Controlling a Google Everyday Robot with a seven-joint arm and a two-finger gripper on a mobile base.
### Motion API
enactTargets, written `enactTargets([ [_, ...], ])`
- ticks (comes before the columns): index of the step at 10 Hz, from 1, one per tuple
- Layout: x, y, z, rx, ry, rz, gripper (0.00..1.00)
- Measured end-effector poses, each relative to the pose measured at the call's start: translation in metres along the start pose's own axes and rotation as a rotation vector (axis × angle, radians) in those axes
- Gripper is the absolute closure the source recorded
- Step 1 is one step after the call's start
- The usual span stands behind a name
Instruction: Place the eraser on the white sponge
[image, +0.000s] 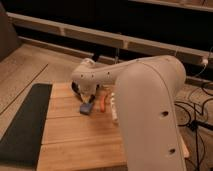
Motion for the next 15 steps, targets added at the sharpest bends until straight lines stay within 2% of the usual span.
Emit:
enactTargets([
  [3,0.001,0.0,0.0,-0.027,-0.014,0.0,1.0],
  [8,-0.008,0.014,0.0,-0.048,-0.045,-0.064,1.0],
  [11,-0.006,0.019,0.006,-0.047,-0.032,-0.091,1.0],
  [15,-0.004,0.032,0.024,-0.071,-0.007,-0.115,1.0],
])
